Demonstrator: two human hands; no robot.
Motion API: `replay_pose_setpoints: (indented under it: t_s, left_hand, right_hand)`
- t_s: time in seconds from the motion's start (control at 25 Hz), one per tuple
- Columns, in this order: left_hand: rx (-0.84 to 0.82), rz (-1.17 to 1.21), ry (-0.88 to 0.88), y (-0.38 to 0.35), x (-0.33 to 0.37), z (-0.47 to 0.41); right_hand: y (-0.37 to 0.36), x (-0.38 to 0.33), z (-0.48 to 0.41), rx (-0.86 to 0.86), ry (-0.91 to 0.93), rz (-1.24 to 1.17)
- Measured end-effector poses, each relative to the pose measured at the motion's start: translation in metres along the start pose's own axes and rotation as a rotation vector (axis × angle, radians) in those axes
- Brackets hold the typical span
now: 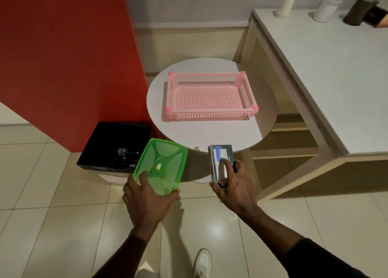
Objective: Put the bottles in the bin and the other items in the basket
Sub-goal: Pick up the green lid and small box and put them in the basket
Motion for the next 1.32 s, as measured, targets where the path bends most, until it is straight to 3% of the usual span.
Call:
replay_pose_setpoints:
  t_s: [0.2,0.6,0.88,1.08,1.32]
  left_hand:
    - [0.026,0.051,0.072,-0.006,0.073,-0.066]
    - [0.024,0.001,0.083,-0.063,0.187,-0.221]
    - [-0.137,-0.019,0.141,-0.111,0.242,-0.325]
    - [-0.185,-0.111,0.185,-0.150,0.266,-0.355]
    - [-0.256,-0.127,0.284,-0.186,0.276,-0.345]
  right_hand:
    - [0.018,0.001,-0.052,0.052,-0.030,-0.095]
    - [0.031,-0.002,-0.192,0.154,-0.056,-0.027]
    - [0.039,-0.009,-0.293,0.180,-0.154,-0.004]
    - [0.018,0.003,-0.347,0.118,-0.155,0.004]
    - [-0.024,0.025,-0.403,-0.073,-0.141,0.022]
Point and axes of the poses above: each hand's wrist, its own z-axis away from the middle knuckle, its own y-axis out of the back of the hand, x = y × z, the point moved 4 cm from there along -z, towards the middle knuckle, and after that the axes turned 6 degrees about x, right-handed, at the moved point
